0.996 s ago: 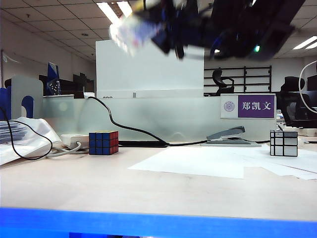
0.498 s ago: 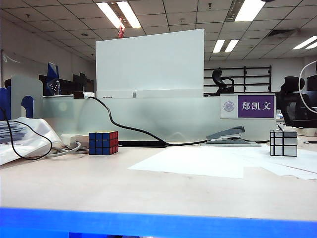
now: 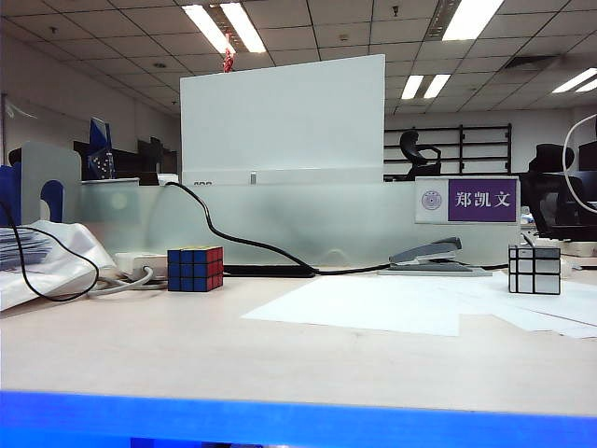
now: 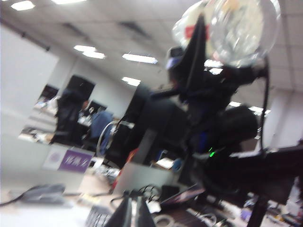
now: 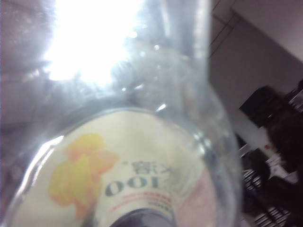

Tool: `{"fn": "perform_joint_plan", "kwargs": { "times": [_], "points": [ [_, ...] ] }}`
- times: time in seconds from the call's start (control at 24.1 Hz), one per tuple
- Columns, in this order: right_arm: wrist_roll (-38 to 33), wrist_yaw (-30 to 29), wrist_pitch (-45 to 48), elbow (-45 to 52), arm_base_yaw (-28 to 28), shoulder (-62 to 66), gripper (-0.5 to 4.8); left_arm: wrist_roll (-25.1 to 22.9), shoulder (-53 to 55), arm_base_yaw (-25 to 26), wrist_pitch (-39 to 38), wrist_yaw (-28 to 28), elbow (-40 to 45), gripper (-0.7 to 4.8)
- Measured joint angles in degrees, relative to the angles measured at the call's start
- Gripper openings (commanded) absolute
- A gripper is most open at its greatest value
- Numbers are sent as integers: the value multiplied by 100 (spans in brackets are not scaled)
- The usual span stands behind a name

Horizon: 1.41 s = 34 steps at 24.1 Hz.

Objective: Flip the plastic bottle upside down.

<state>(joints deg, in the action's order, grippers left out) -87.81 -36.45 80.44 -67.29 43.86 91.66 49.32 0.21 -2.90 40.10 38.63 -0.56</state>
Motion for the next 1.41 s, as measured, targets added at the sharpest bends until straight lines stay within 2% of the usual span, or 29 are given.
{"fn": "perform_joint_plan", "kwargs": {
  "times": [0.04,0.12,0.17,0.25,0.41,0.58,0.83,1.08,1.41],
  "points": [
    [52,26,-33,2,140,0,-7,232,0,0,214,15,-7,207],
    [188,28,-50,2,363,0,-7,706,2,0,457,24,-238,405],
    [212,26,-79,2,420,0,-7,879,2,0,546,24,-516,479],
    [232,50,-162,2,461,0,-7,1032,2,0,745,26,-964,479],
    [439,280,-343,2,793,0,-7,1213,4,0,474,129,-1650,479],
    [616,411,-476,2,1054,2,-7,1624,7,0,214,175,-1709,479],
    [754,538,-522,2,1338,2,-7,1493,24,0,-87,-188,-1714,479],
    [1215,682,-1097,2,1683,9,-7,1362,319,0,-308,-144,-1714,479],
    [1762,890,-1316,0,1705,7,-7,1458,444,-26,-31,-127,-1714,479]
  ]
}}
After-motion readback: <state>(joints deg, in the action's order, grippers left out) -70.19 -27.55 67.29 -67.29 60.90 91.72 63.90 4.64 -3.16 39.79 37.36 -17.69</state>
